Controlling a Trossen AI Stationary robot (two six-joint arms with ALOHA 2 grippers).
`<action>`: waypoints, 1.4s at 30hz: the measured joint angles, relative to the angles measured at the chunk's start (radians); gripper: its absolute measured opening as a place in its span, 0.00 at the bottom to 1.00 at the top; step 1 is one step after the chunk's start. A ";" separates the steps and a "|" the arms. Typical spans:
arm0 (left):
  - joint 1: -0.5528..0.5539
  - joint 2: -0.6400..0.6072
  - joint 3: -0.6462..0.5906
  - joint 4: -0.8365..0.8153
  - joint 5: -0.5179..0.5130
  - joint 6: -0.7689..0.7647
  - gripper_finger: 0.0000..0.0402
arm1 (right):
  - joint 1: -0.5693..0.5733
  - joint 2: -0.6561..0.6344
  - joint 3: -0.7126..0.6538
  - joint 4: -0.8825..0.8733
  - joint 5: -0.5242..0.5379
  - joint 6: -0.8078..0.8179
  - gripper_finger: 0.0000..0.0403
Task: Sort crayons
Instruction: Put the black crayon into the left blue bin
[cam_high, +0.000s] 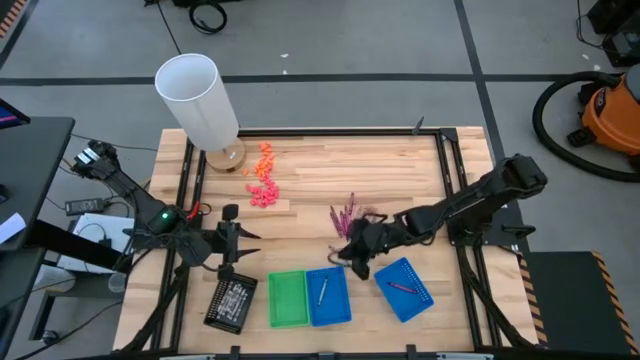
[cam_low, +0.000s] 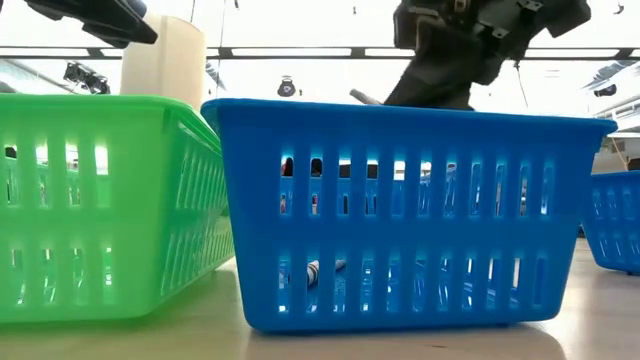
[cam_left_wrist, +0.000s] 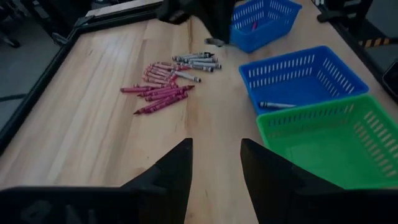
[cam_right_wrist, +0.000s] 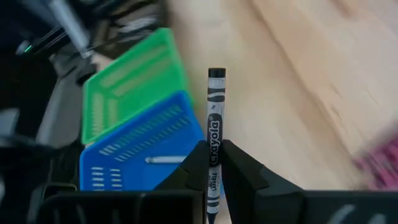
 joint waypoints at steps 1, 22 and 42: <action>0.000 0.000 0.000 0.004 0.000 -0.012 0.36 | 0.009 0.014 0.000 0.036 0.000 -0.053 0.10; 0.000 0.000 0.000 0.142 -0.048 -0.363 0.36 | 0.107 0.111 0.001 0.257 0.005 -1.075 0.10; 0.000 0.007 0.000 0.149 -0.153 -0.490 0.37 | 0.107 0.111 0.001 0.155 -0.025 -1.258 0.19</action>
